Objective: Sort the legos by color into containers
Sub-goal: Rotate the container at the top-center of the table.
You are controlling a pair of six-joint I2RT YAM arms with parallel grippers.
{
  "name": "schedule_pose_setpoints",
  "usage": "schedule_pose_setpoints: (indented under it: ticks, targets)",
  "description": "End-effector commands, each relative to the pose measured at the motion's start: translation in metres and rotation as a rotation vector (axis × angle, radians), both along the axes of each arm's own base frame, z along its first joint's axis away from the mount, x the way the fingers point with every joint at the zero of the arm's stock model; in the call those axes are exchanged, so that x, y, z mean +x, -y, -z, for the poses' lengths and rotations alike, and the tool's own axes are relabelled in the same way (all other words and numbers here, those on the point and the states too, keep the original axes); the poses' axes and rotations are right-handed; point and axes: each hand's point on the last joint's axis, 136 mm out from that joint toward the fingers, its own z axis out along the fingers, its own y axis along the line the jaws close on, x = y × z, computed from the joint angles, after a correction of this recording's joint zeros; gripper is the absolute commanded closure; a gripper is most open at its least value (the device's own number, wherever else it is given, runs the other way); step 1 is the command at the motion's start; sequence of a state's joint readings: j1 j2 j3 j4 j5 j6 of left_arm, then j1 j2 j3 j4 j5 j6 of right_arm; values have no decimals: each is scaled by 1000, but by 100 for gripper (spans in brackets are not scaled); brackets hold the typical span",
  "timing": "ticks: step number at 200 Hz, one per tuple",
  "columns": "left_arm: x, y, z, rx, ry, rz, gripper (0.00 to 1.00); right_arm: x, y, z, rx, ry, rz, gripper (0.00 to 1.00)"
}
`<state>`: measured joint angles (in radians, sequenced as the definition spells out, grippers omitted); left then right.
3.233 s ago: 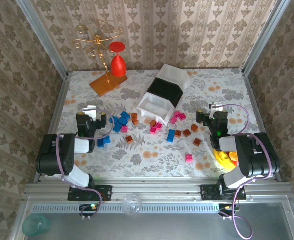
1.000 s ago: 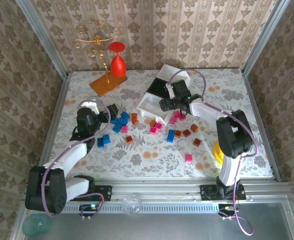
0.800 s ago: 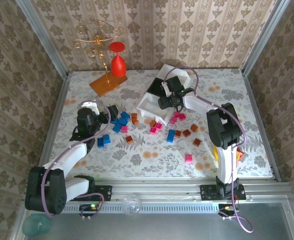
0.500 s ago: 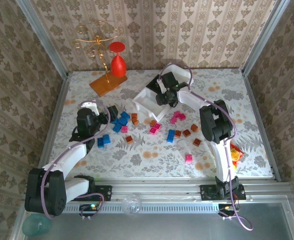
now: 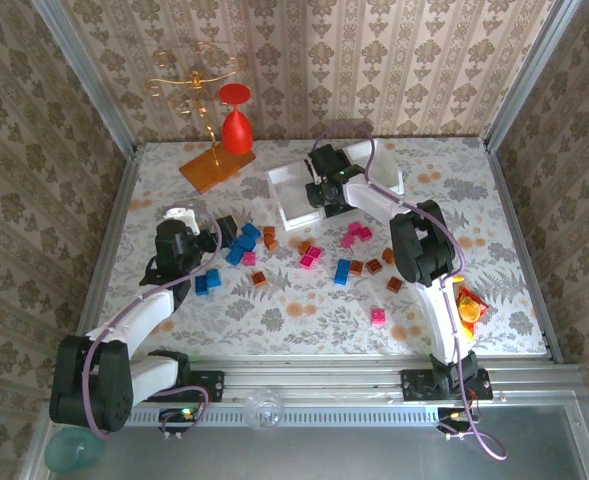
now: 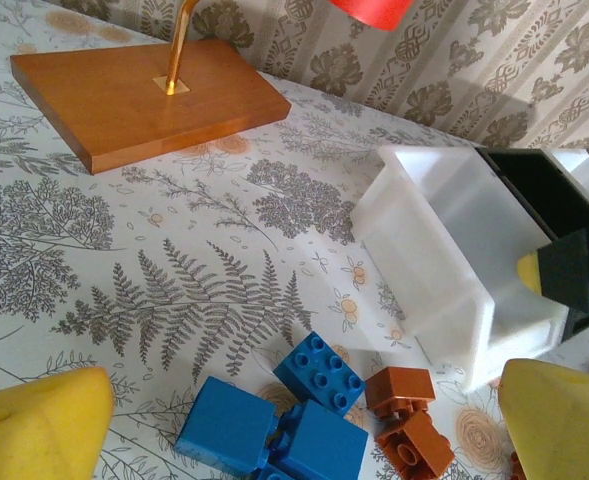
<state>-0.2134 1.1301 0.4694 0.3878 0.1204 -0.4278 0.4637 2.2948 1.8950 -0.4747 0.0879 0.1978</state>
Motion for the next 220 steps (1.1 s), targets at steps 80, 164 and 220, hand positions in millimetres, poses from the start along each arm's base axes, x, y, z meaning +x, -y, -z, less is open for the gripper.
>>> schedule_pose_setpoints:
  ticks: [80, 164, 220]
  targets:
    - [-25, -26, 52, 111, -288, -88, 0, 8, -55, -56, 196, 98, 24, 53]
    - [-79, -24, 89, 278, -511, -47, 14, -66, -16, -94, 242, 209, -15, 29]
    - [-63, -12, 99, 341, -559, 8, 35, -82, -5, -74, 217, 174, -11, 27]
